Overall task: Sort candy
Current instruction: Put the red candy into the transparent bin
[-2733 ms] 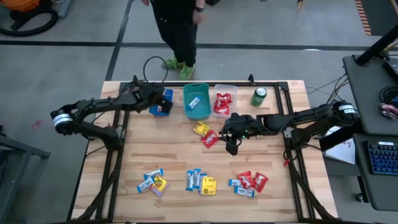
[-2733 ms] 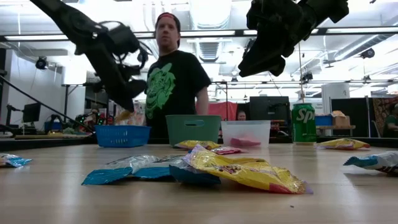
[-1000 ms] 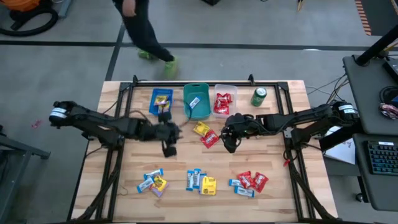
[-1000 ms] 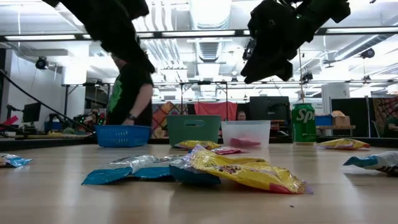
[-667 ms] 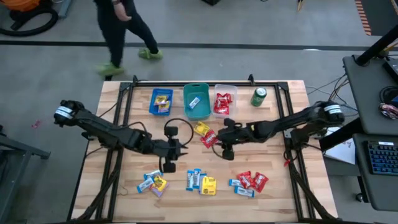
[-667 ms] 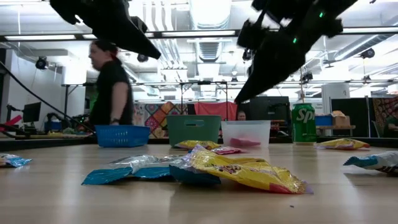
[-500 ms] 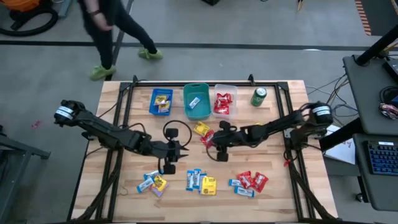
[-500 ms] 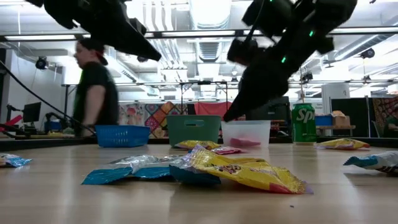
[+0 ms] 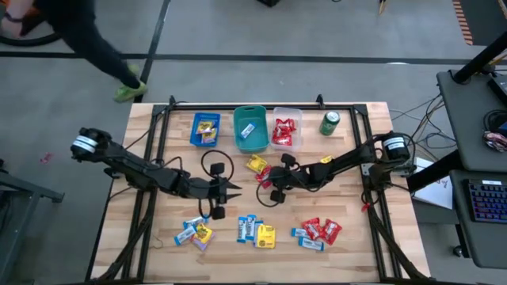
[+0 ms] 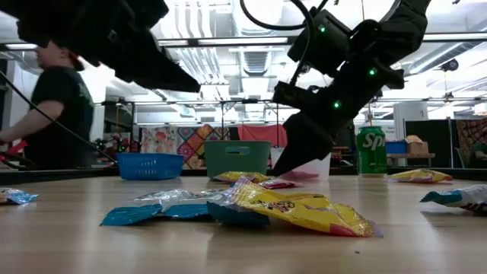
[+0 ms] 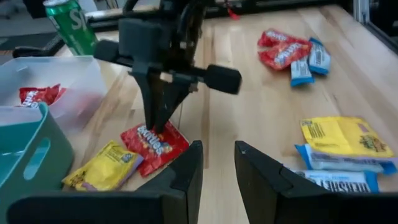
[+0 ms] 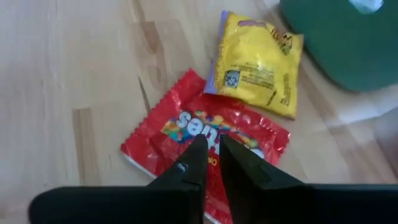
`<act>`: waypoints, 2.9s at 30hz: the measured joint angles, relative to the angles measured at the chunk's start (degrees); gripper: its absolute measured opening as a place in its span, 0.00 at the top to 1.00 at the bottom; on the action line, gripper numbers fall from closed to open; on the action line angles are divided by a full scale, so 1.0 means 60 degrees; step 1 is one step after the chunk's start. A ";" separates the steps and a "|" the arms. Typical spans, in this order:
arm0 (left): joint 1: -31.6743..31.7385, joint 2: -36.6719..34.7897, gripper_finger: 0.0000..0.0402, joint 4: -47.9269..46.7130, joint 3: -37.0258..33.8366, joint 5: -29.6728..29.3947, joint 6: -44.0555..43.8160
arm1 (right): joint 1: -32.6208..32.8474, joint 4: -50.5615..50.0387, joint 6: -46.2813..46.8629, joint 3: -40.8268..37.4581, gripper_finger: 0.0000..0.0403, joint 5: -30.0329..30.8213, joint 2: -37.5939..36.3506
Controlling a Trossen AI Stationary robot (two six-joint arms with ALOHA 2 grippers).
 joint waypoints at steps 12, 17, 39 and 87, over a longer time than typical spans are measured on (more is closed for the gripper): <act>0.0230 0.1798 0.81 0.2247 -0.0168 -0.0037 -0.0383 | 0.0332 -0.0091 0.1840 -0.0056 0.98 -0.0481 0.0000; 0.0311 0.2119 0.81 0.2751 -0.0169 -0.0039 -0.0388 | 0.0427 -0.0158 0.2163 -0.0058 0.98 -0.0480 0.0079; 0.0678 0.3228 0.81 0.4049 -0.0168 0.0047 -0.1020 | 0.1138 -0.1300 0.2679 0.1115 0.98 -0.1749 -0.0149; 0.0704 0.6164 0.81 0.4595 0.0561 0.0553 -0.2150 | 0.0725 -0.0220 0.6472 0.0933 0.53 -0.3103 0.0611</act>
